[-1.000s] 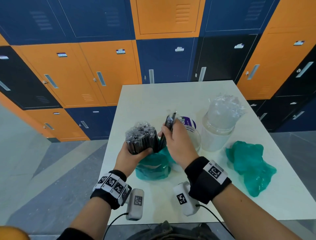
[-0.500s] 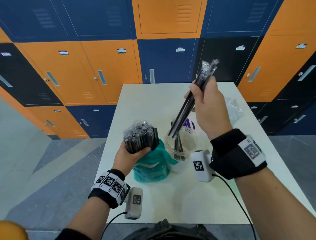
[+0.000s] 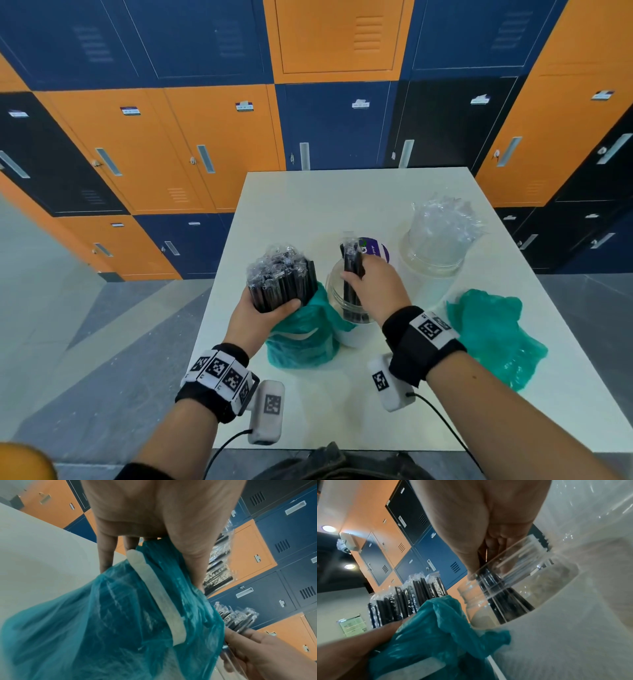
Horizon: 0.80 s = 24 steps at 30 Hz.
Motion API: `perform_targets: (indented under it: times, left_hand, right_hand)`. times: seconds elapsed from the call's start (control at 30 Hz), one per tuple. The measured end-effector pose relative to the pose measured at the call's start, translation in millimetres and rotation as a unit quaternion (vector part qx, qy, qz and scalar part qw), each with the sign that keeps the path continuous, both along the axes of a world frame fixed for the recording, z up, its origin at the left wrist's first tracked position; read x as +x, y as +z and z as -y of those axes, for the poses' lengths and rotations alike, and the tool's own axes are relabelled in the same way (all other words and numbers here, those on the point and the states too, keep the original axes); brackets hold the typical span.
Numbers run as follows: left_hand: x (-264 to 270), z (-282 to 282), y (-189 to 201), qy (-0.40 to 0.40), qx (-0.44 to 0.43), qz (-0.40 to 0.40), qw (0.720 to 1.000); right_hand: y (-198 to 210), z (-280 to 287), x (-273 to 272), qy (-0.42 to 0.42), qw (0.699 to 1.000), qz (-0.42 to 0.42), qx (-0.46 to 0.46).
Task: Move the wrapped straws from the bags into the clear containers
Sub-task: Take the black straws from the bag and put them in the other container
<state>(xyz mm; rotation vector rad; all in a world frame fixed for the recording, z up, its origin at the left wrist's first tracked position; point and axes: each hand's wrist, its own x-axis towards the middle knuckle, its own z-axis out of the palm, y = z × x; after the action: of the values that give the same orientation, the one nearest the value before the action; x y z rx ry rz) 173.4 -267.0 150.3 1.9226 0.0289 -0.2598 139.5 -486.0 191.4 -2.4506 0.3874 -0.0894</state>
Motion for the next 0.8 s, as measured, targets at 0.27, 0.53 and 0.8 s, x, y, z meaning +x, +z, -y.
perform_targets:
  times: [0.27, 0.53, 0.8]
  left_hand:
    - [-2, -3, -1, -0.007, -0.004, -0.002, 1.000]
    - [-3, -9, -3, -0.012, -0.005, -0.004, 1.000]
    - [-5, -10, -2, -0.029, -0.014, -0.003, 0.999]
  right_hand:
    - [-5, -2, -1, -0.072, 0.986, 0.065, 0.138]
    - [0, -5, -10, -0.084, 0.983, 0.099, 0.133]
    - [13, -46, -11, 0.014, 0.978, 0.094, 0.184]
